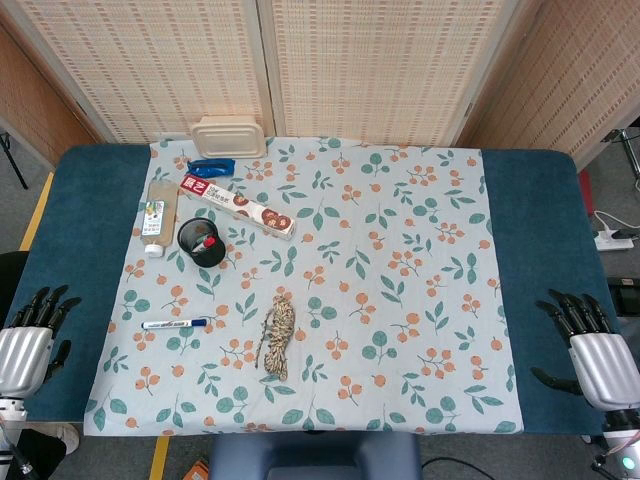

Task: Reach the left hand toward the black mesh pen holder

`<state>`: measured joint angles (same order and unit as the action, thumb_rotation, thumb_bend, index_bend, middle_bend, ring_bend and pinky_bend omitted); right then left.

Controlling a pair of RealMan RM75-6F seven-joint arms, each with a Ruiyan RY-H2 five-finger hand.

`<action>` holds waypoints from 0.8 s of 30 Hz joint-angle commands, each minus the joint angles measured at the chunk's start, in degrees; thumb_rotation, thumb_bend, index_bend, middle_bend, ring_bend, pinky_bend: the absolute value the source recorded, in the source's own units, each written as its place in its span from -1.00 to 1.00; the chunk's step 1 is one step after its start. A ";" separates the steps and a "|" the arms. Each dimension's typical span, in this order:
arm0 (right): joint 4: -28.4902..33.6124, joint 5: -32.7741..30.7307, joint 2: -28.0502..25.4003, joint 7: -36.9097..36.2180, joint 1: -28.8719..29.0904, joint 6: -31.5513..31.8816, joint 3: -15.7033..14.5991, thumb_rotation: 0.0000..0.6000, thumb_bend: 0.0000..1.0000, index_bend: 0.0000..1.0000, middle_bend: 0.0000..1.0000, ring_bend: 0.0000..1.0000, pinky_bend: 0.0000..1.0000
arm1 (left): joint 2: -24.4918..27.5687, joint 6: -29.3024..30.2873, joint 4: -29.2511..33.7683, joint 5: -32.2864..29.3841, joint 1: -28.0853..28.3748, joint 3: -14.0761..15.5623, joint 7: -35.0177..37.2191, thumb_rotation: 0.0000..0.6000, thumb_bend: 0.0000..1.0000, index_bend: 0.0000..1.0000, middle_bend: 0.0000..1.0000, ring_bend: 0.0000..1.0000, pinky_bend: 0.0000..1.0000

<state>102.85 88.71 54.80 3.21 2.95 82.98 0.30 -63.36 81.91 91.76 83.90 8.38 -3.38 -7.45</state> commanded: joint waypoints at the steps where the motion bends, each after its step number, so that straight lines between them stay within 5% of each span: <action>1: -0.02 -0.06 -0.07 0.06 -0.22 0.38 0.03 1.00 -1.00 -0.63 -0.89 -0.84 -0.89 | -0.08 -0.23 -0.06 -0.14 0.10 0.00 -0.02 1.00 -0.19 -0.61 -0.90 -0.98 -0.59; 19: -0.31 -0.40 -0.40 -1.04 -0.55 0.61 0.06 1.00 -1.00 -0.62 -0.89 -0.84 -0.89 | -2.34 0.98 2.88 0.60 0.31 0.05 -4.29 1.00 -0.18 -0.61 -0.90 -0.98 -0.59; 24: -0.68 -1.13 -0.58 -1.79 -0.27 -0.19 0.21 1.00 -1.00 -0.57 -0.89 -0.84 -0.89 | -7.90 1.43 7.27 1.11 1.20 -0.09 -13.22 1.00 -0.19 -0.61 -0.88 -0.98 -0.65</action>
<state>102.22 87.65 54.27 1.51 2.64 82.87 0.49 -68.23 83.04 96.69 84.65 9.01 -3.36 -16.20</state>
